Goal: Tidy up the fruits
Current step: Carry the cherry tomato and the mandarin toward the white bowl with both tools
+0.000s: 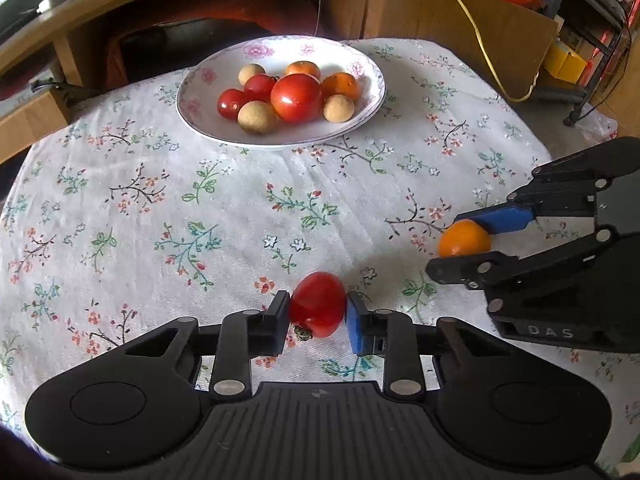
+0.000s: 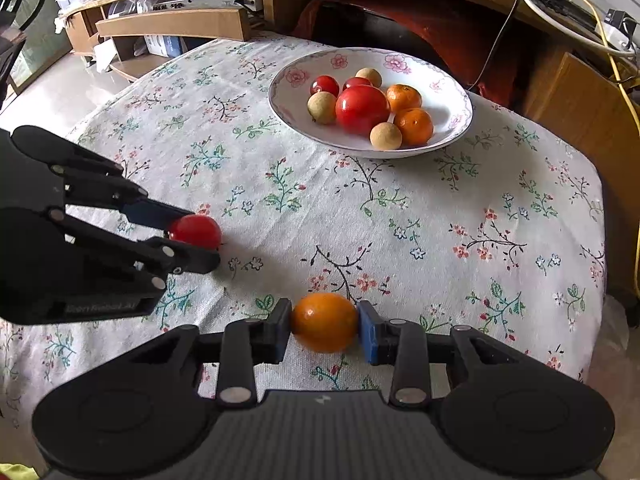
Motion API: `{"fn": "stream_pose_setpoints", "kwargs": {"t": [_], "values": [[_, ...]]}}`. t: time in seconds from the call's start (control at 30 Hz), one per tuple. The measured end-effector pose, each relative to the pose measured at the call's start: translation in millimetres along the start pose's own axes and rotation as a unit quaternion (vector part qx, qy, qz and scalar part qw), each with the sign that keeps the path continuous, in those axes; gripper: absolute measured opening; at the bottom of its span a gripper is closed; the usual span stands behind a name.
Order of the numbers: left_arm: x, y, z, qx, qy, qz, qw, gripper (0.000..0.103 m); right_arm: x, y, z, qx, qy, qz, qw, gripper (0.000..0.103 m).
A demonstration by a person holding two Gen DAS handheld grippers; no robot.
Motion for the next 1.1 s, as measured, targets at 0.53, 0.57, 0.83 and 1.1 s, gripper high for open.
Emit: {"fn": "stream_pose_setpoints", "kwargs": {"t": [0.53,0.57,0.83,1.1], "values": [[4.1,7.3,-0.7,0.009,0.002,-0.009,0.9999,0.037,4.7,11.5,2.3,-0.018,0.003,-0.016,1.0,0.035],[4.0,7.7,-0.8,0.009,0.002,-0.009,0.9999,0.037,5.2,12.5,1.9,-0.021,0.003,-0.017,1.0,0.035],[9.0,12.0,-0.2,0.015,0.004,-0.019,0.9997,0.037,7.4,16.7,3.3,-0.027,0.008,-0.021,0.999,0.035],[13.8,17.2,1.9,0.021,0.009,-0.029,0.9993,0.037,10.6,23.4,2.3,-0.036,0.011,-0.03,0.999,0.035]]}}
Point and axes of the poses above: each gripper's, at about its wrist camera, not at the fingertips, and x roughly against the way its jaws point, z to its left, y to its top, the point moved 5 cm from there along -x, roughly the way its jaws point, and after that the axes turned 13 degrees about -x, right-handed, at the moved point
